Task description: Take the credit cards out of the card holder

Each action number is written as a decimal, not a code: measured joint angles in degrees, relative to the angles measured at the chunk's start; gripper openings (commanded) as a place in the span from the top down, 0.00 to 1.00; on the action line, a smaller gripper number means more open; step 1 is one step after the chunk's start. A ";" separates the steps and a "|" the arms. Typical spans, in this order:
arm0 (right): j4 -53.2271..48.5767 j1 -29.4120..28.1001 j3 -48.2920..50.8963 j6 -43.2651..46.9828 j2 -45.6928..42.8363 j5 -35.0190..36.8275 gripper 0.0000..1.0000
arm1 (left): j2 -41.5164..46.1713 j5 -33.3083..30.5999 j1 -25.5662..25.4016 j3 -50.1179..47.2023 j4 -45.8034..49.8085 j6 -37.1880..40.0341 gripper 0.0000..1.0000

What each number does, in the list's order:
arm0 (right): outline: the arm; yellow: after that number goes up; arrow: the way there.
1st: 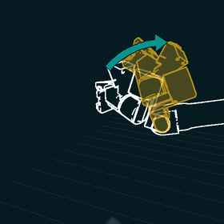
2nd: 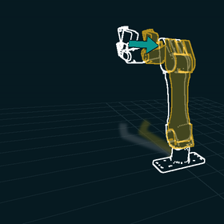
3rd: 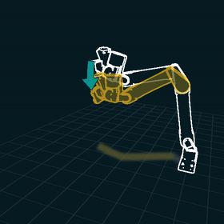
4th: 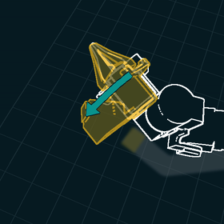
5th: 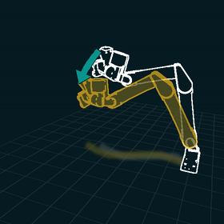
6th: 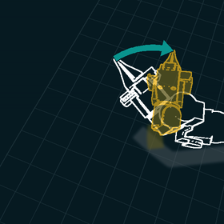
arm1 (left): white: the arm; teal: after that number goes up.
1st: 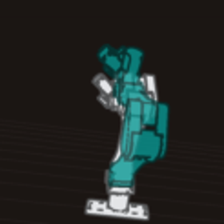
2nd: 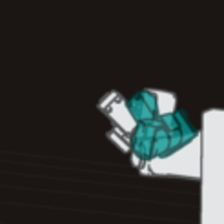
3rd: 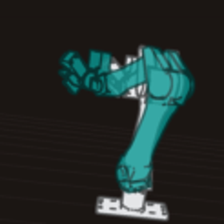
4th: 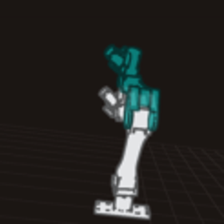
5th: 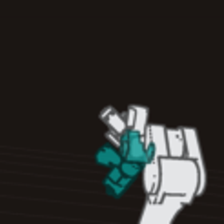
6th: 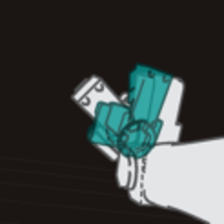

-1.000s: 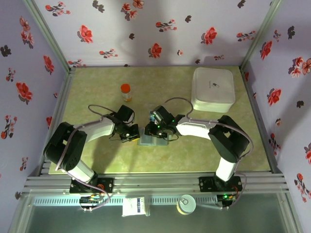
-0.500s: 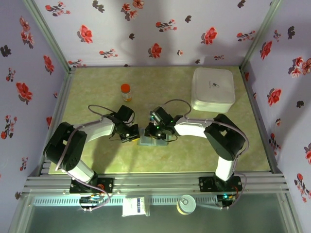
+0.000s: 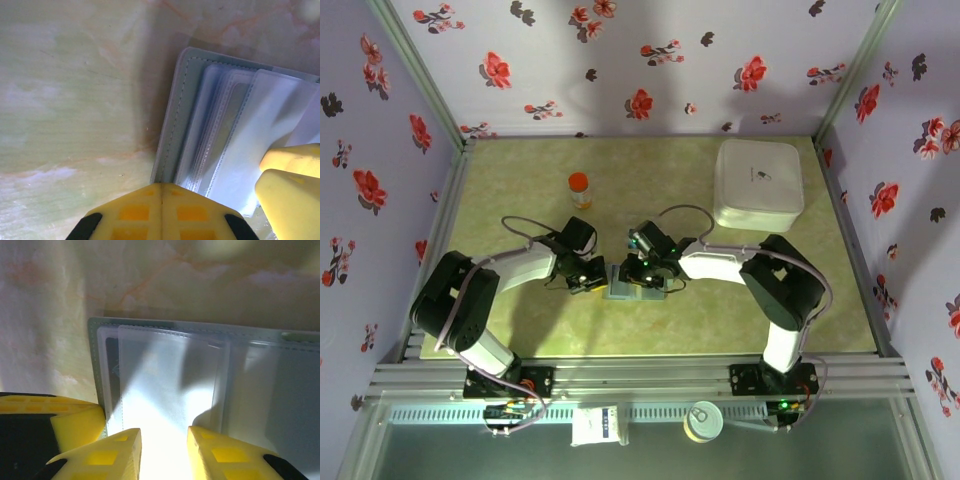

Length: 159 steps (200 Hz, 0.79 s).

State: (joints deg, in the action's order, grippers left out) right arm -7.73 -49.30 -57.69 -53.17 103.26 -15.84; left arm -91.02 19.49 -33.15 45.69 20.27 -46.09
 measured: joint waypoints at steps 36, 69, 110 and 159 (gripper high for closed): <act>-0.50 0.00 0.26 0.00 -0.20 0.66 0.73 | 0.00 0.00 0.00 0.00 0.39 0.00 1.00; -0.52 0.02 1.53 0.02 -1.14 1.11 0.75 | 0.00 -0.02 0.00 0.00 0.66 0.00 1.00; -0.66 0.28 2.71 0.00 -2.14 1.68 0.76 | 0.00 -0.44 0.02 0.00 1.25 0.02 1.00; 0.63 0.81 4.35 -0.02 -2.73 1.66 0.77 | 1.14 -1.57 0.07 0.02 2.34 0.00 0.95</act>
State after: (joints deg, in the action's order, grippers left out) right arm -7.09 -48.49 -53.34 -53.19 100.53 -14.17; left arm -89.89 17.91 -33.08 45.71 22.61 -46.09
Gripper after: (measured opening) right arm 0.236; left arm 0.041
